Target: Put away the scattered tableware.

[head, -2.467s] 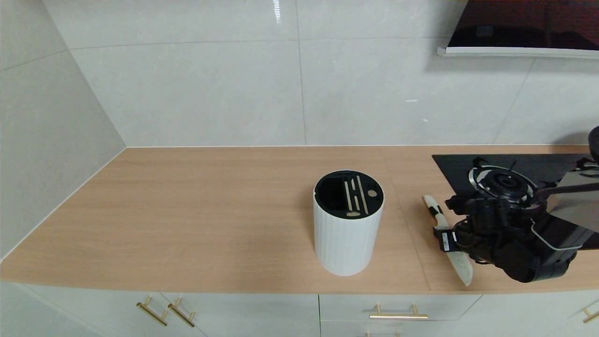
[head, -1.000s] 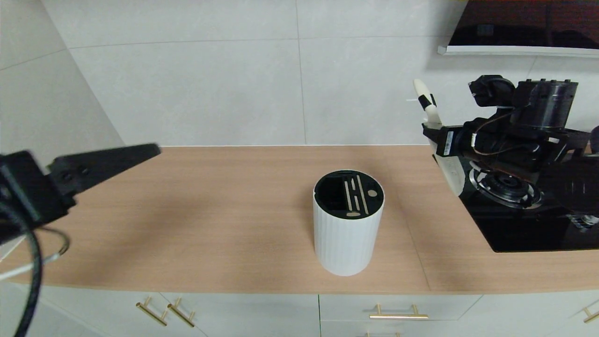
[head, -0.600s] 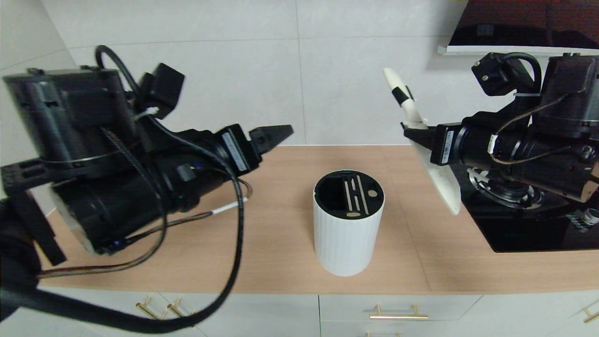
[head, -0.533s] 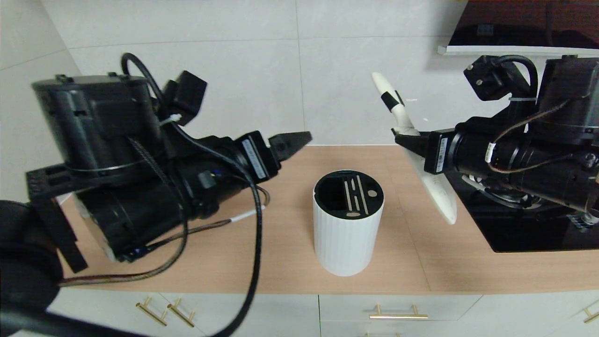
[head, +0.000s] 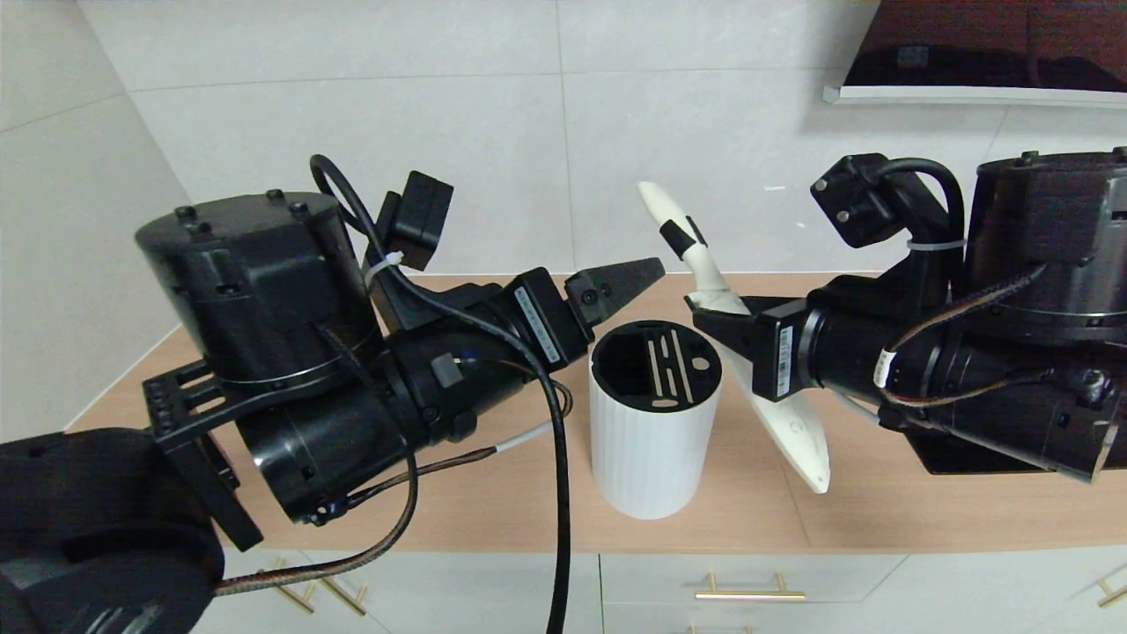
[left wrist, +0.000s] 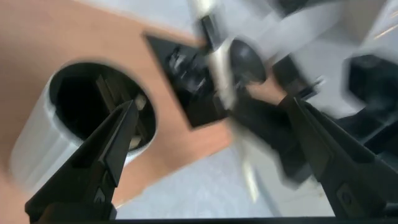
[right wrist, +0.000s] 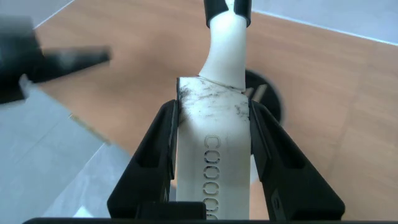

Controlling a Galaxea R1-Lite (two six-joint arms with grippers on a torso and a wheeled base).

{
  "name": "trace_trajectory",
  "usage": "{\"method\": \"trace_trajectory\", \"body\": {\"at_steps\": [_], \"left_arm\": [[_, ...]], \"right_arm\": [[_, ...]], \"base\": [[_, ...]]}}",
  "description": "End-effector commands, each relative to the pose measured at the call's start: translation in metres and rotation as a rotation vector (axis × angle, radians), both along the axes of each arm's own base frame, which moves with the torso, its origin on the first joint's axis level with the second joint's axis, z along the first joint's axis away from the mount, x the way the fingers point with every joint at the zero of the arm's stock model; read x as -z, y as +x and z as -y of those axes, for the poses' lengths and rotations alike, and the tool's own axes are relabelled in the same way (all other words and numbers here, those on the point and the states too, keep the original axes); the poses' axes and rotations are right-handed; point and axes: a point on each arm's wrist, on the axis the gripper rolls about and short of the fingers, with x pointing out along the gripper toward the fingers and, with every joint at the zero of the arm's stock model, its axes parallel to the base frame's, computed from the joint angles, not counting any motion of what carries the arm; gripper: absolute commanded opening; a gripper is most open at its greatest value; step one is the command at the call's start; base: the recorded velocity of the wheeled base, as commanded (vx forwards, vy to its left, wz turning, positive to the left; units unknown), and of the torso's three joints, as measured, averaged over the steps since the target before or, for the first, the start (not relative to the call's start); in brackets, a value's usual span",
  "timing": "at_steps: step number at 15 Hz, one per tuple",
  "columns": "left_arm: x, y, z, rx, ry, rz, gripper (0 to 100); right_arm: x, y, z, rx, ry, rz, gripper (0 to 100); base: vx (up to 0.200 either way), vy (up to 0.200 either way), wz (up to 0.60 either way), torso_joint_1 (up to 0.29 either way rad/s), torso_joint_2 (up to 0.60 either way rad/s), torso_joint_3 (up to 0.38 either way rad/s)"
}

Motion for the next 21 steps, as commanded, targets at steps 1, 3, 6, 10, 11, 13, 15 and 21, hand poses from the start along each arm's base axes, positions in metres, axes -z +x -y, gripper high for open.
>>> {"method": "trace_trajectory", "body": {"at_steps": [1, 3, 6, 10, 11, 13, 15, 21], "left_arm": [[0.007, 0.0, 0.001, 0.003, 0.005, -0.006, 100], [0.006, 0.002, 0.002, 0.002, -0.021, 0.019, 100], [0.002, 0.001, 0.001, -0.003, -0.032, 0.031, 100], [0.004, 0.001, 0.002, -0.003, -0.028, 0.026, 100], [0.004, 0.001, 0.002, -0.005, -0.028, 0.026, 100], [0.003, 0.002, 0.002, -0.006, -0.033, 0.031, 100], [0.003, 0.002, 0.002, -0.006, -0.03, 0.029, 100], [0.006, 0.003, 0.003, -0.006, -0.024, 0.022, 0]], "right_arm": [[0.003, -0.005, -0.006, -0.027, -0.008, -0.008, 0], [0.004, -0.011, -0.012, -0.056, -0.009, -0.013, 0], [0.005, -0.023, -0.022, -0.092, 0.016, -0.032, 0], [0.006, -0.029, -0.028, -0.101, 0.011, -0.033, 0], [0.007, -0.031, -0.03, -0.112, 0.01, -0.038, 0], [0.01, -0.034, -0.032, -0.125, 0.002, -0.042, 0], [0.01, -0.037, -0.033, -0.134, 0.002, -0.044, 0], [0.01, -0.037, -0.033, -0.134, 0.003, -0.043, 0]], "base": [[0.0, 0.0, 0.0, 0.0, 0.0, 0.0], [0.0, 0.0, 0.0, 0.0, 0.0, 0.0], [0.0, 0.0, 0.0, 0.0, 0.0, 0.0], [0.0, 0.0, 0.0, 0.0, 0.0, 0.0], [0.0, 0.0, 0.0, 0.0, 0.0, 0.0], [0.0, 0.0, 0.0, 0.0, 0.0, 0.0], [0.0, 0.0, 0.0, 0.0, 0.0, 0.0], [0.0, 0.0, 0.0, 0.0, 0.0, 0.0]]}}
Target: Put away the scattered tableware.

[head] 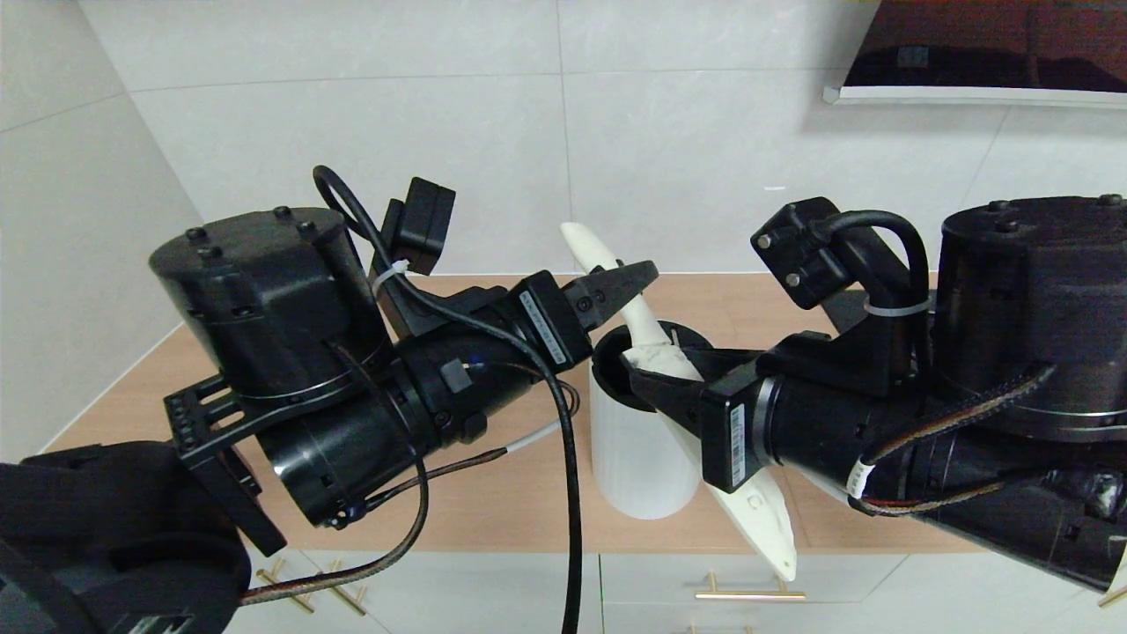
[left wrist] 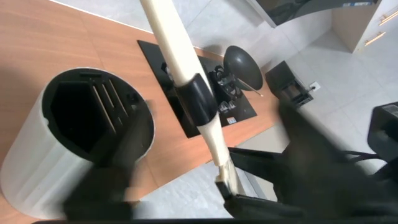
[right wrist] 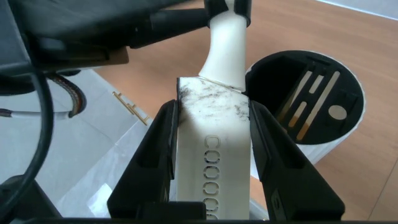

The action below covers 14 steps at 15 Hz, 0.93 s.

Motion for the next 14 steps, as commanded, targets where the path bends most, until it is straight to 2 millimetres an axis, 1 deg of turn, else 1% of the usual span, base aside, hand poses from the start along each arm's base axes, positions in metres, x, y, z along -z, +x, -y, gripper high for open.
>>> {"method": "trace_trajectory", "body": {"at_steps": [1, 3, 14], "left_arm": [[0.0005, 0.0001, 0.0001, 0.0, 0.001, -0.001, 0], [0.001, 0.0003, 0.0004, 0.0, 0.003, -0.001, 0], [-0.0013, -0.001, -0.0008, 0.0, -0.001, 0.005, 0]], "right_arm": [[0.0005, 0.0, -0.0005, -0.001, -0.001, -0.001, 0], [0.0031, -0.0004, -0.0007, -0.003, -0.008, -0.007, 0], [0.0024, -0.0008, 0.0005, -0.001, -0.004, -0.004, 0]], "base": [[0.0, 0.0, 0.0, 0.0, 0.0, 0.0], [0.0, 0.0, 0.0, 0.0, 0.0, 0.0], [0.0, 0.0, 0.0, 0.0, 0.0, 0.0]]}}
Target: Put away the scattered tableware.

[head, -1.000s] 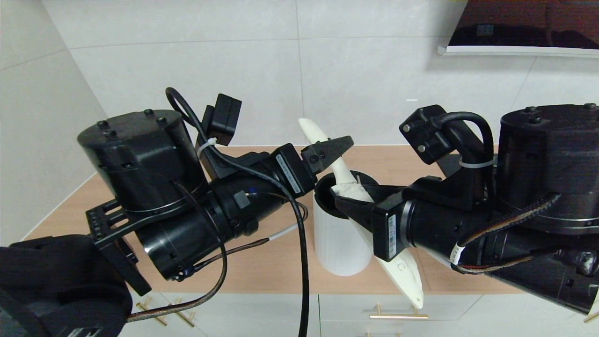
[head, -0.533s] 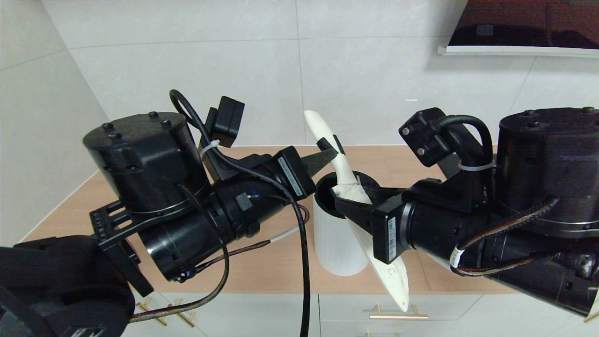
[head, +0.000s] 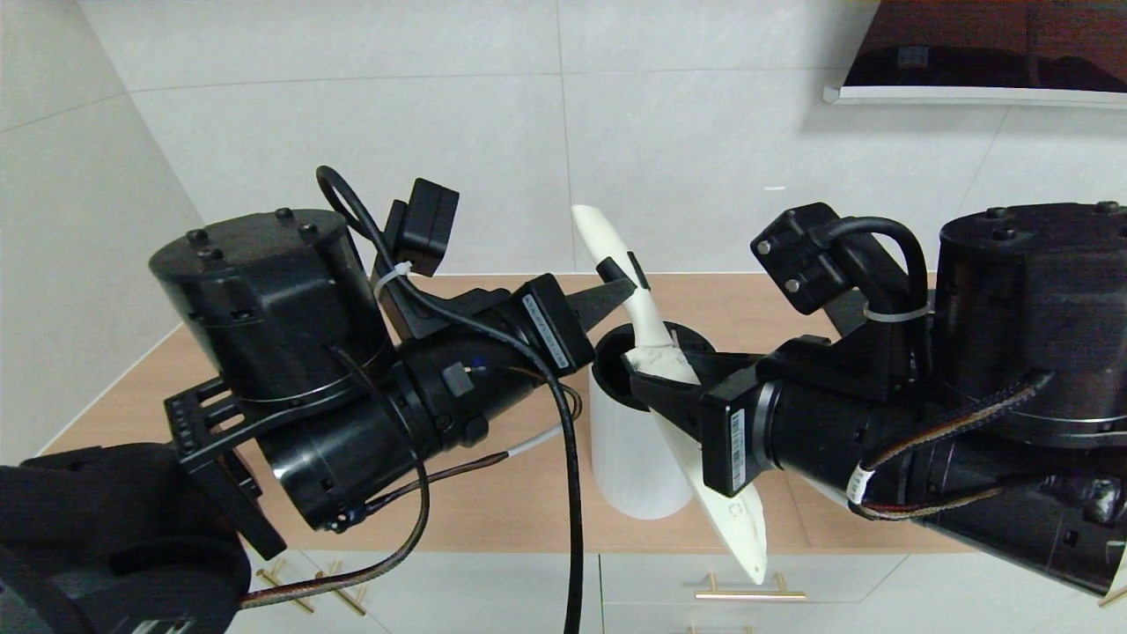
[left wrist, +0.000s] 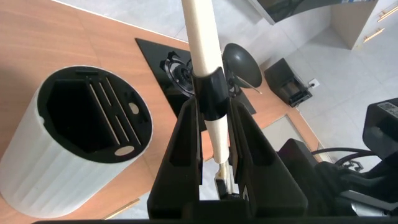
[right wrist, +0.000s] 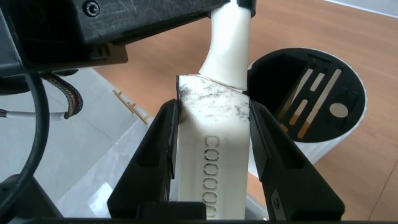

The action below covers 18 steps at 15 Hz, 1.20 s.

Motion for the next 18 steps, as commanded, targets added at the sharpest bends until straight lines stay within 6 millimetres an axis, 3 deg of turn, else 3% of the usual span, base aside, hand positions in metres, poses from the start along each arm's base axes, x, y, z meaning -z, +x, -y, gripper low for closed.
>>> {"method": "trace_trajectory", "body": {"at_steps": [1, 7, 18], "left_arm": [[-0.001, -0.001, -0.001, 0.0, -0.004, 0.004, 0], [-0.027, 0.014, -0.003, 0.002, -0.038, 0.078, 0], [-0.006, 0.021, 0.001, 0.008, 0.003, 0.028, 0]], "right_arm": [[0.0, 0.0, 0.0, 0.0, 0.0, 0.0, 0], [0.0, 0.014, 0.001, 0.038, 0.037, 0.029, 0], [-0.002, 0.015, 0.001, 0.043, 0.071, 0.035, 0]], "base": [[0.0, 0.0, 0.0, 0.0, 0.0, 0.0], [0.0, 0.0, 0.0, 0.0, 0.0, 0.0], [0.0, 0.0, 0.0, 0.0, 0.0, 0.0]]}}
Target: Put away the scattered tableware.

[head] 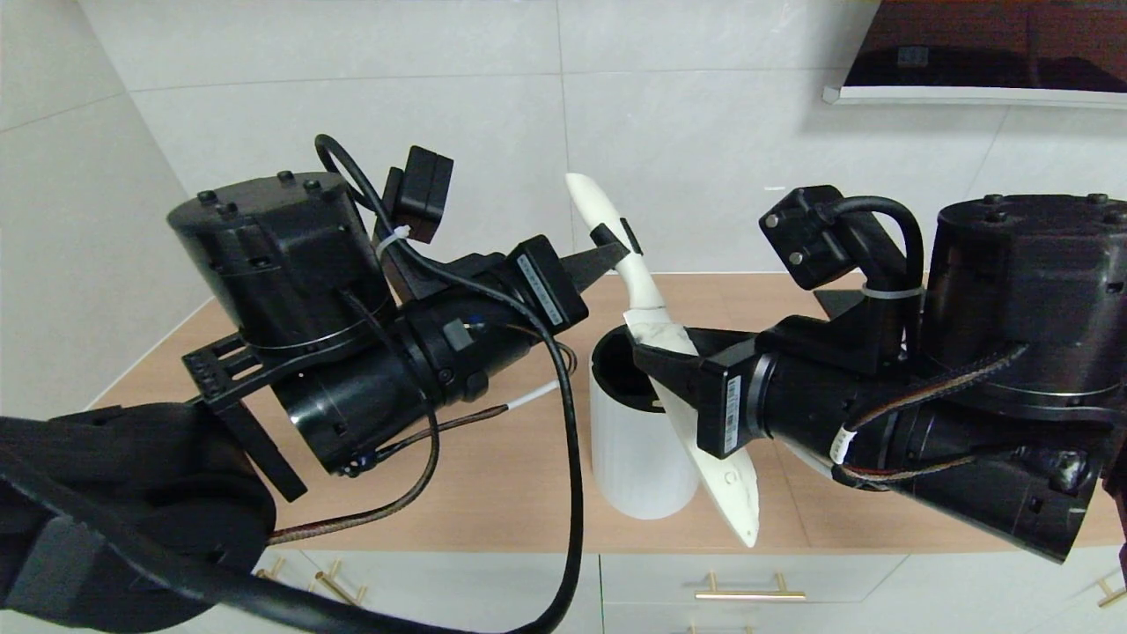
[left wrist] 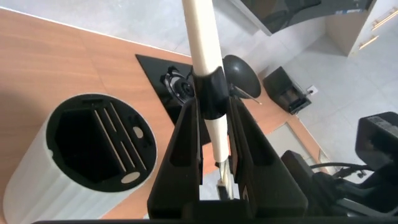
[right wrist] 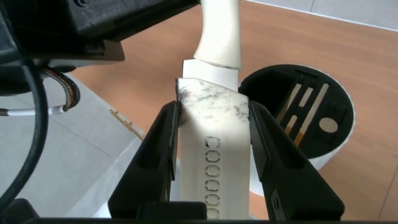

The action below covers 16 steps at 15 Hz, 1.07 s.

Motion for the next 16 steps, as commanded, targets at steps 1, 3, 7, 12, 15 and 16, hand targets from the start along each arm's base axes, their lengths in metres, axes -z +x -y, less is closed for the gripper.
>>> {"method": "trace_trajectory", "body": {"at_steps": [1, 3, 7, 12, 15, 16], "left_arm": [[0.004, 0.002, 0.002, 0.003, 0.011, -0.013, 0], [0.004, 0.002, 0.002, 0.003, 0.01, -0.012, 0], [0.004, 0.001, 0.003, 0.008, 0.009, -0.011, 0], [-0.008, 0.0, 0.003, 0.038, -0.011, 0.025, 0], [-0.02, -0.006, -0.003, 0.023, 0.001, 0.091, 0], [-0.022, -0.007, -0.004, 0.019, 0.007, 0.106, 0]], "right_arm": [[0.0, 0.0, 0.0, 0.0, 0.003, 0.003, 0], [0.0, 0.0, -0.001, 0.0, 0.001, 0.002, 0], [0.003, 0.002, -0.002, 0.0, -0.002, -0.003, 100], [-0.006, 0.006, 0.005, 0.031, 0.048, 0.031, 100], [-0.032, 0.002, 0.035, 0.086, 0.117, 0.094, 100], [-0.036, 0.002, 0.041, 0.098, 0.128, 0.105, 100]], "base": [[0.0, 0.0, 0.0, 0.0, 0.0, 0.0], [0.0, 0.0, 0.0, 0.0, 0.0, 0.0], [0.0, 0.0, 0.0, 0.0, 0.0, 0.0], [0.0, 0.0, 0.0, 0.0, 0.0, 0.0], [0.0, 0.0, 0.0, 0.0, 0.0, 0.0], [0.0, 0.0, 0.0, 0.0, 0.0, 0.0]]}}
